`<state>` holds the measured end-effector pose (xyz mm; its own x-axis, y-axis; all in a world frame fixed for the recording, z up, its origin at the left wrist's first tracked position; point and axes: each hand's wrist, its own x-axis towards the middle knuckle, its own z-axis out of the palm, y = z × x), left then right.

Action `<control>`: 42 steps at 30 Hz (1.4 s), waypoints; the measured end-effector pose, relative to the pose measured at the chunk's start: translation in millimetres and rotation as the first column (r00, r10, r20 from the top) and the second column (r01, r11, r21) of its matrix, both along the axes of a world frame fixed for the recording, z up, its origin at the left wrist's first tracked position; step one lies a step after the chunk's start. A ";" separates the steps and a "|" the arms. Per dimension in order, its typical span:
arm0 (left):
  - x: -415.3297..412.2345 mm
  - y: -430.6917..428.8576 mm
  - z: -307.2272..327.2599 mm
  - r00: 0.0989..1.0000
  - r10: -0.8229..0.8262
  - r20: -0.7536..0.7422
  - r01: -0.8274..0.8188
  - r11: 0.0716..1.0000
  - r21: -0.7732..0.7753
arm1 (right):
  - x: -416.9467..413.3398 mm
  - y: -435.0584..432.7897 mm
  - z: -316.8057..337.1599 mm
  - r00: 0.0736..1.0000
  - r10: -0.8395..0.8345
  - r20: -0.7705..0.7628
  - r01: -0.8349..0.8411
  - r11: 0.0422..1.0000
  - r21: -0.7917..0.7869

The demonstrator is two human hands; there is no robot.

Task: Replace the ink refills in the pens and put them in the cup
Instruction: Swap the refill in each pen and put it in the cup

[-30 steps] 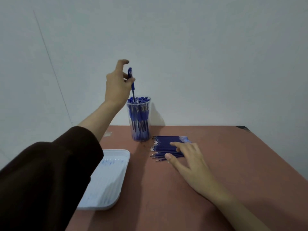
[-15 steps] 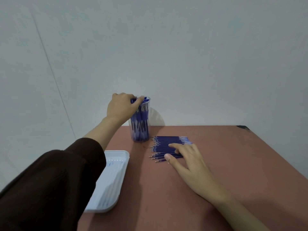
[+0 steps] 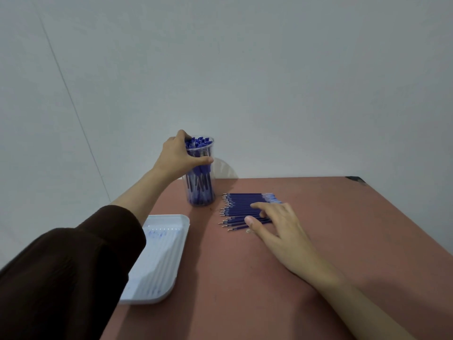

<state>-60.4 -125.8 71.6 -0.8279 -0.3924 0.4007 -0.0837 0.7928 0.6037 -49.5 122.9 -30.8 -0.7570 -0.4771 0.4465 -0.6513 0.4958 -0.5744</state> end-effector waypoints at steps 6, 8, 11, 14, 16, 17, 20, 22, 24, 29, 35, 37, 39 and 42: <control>23.8 -9.5 1.7 0.997 -0.040 0.064 0.041 0.999 -0.018 | -6.2 3.0 -4.6 0.999 -0.030 0.015 0.030 1.000 -0.009; 40.7 -16.5 -2.6 0.993 0.004 0.117 -0.007 1.000 0.021 | -8.5 4.2 -5.6 0.999 -0.042 0.016 0.042 0.999 -0.002; 77.6 -27.1 -20.4 0.972 0.126 0.200 -0.133 0.991 0.021 | -10.1 4.9 -6.5 0.998 -0.059 0.017 0.060 0.998 -0.008; 118.8 -35.1 -50.4 0.947 0.101 0.306 -0.130 0.988 0.078 | -8.6 2.4 -6.1 0.998 -0.067 0.014 0.067 0.998 -0.004; 135.8 -38.9 -68.2 0.954 0.072 0.290 -0.115 0.984 0.135 | -7.5 2.2 -5.1 0.996 -0.093 0.001 0.093 0.995 -0.022; 140.2 -38.7 -74.6 0.964 0.080 0.252 -0.120 0.981 0.150 | -7.9 3.1 -4.7 0.993 -0.115 -0.007 0.114 0.993 -0.030; 138.7 -32.5 -84.5 0.978 0.152 0.145 -0.173 0.974 0.144 | -12.3 8.4 -4.9 0.981 -0.190 -0.029 0.189 0.981 -0.030; 131.6 -26.5 -85.4 0.978 0.175 0.115 -0.191 0.969 0.158 | -16.1 12.1 -6.2 0.972 -0.235 -0.022 0.235 0.972 -0.009; 123.1 -21.5 -85.6 0.979 0.174 0.102 -0.190 0.966 0.174 | -18.6 15.1 -7.0 0.969 -0.245 -0.040 0.246 0.969 0.021; 105.9 -12.7 -88.6 0.983 0.175 0.053 -0.183 0.961 0.206 | -13.1 10.3 -9.6 0.999 -0.025 -0.027 0.029 0.989 0.142; 95.3 -7.6 -88.2 0.977 0.207 0.048 -0.213 0.948 0.237 | -11.1 2.4 -7.6 1.000 0.023 0.008 -0.024 0.957 0.290; 93.7 -8.2 -88.3 0.976 0.213 0.051 -0.219 0.946 0.238 | -10.3 0.8 -7.0 1.000 0.021 -0.012 -0.016 0.939 0.342; 92.9 -8.6 -88.4 0.976 0.211 0.052 -0.217 0.948 0.231 | -9.5 0.5 -6.6 1.000 0.014 -0.019 -0.006 0.932 0.364; 92.6 -8.5 -88.2 0.979 0.200 0.047 -0.205 0.954 0.219 | -7.9 0.1 -4.7 1.000 0.013 -0.012 -0.007 0.924 0.383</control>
<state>32.2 -134.3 -16.6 -0.7303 -0.6294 0.2657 -0.2450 0.6043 0.7581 -57.4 123.0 -35.5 -0.7462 -0.6213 0.2391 -0.6641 0.6695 -0.3327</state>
